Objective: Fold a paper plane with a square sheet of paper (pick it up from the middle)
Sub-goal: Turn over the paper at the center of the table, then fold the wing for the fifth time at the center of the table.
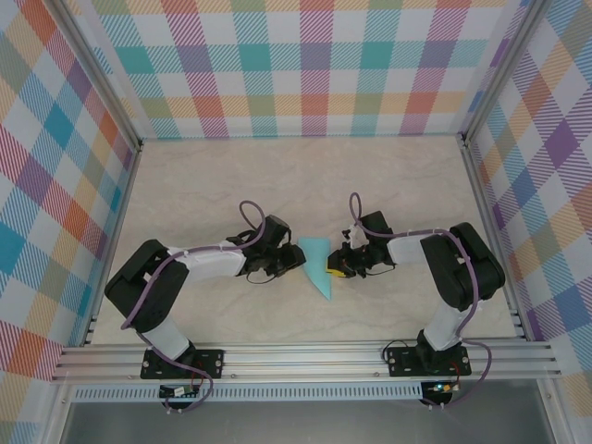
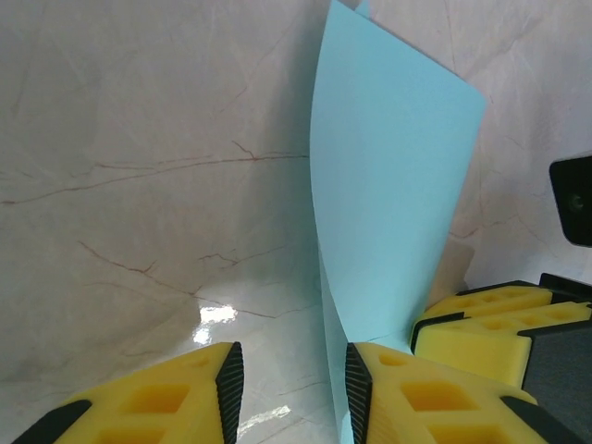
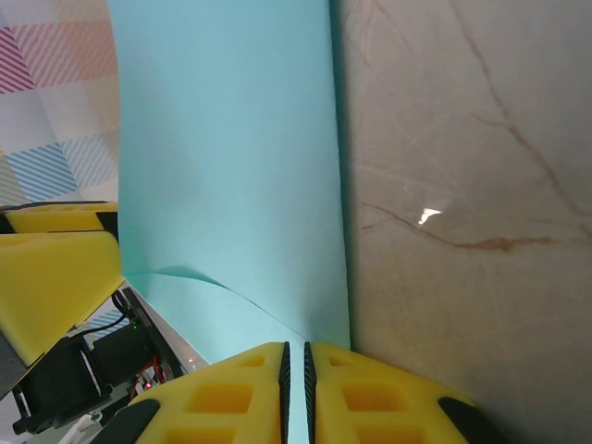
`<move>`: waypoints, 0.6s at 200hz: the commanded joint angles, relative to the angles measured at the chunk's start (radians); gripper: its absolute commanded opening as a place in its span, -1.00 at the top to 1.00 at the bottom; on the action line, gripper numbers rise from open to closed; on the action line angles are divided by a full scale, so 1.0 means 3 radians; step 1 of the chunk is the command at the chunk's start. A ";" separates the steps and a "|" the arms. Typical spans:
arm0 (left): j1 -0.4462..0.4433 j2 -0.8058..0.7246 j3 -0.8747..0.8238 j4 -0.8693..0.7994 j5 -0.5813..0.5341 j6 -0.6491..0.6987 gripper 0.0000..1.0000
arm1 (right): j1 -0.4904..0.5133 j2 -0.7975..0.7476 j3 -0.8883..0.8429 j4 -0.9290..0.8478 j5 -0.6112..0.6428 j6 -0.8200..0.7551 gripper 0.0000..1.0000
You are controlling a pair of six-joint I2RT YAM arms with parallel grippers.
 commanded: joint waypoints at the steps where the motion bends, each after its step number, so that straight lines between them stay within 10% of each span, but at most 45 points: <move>1: -0.0032 0.0077 0.0069 0.0156 0.0096 -0.0059 0.24 | -0.0015 0.0093 -0.0068 0.0031 0.0054 -0.0025 0.70; 120: -0.0063 -0.0236 -0.0206 0.0371 -0.0202 -0.0223 -0.17 | -0.0026 0.0120 -0.0042 -0.0042 0.0130 -0.0021 0.71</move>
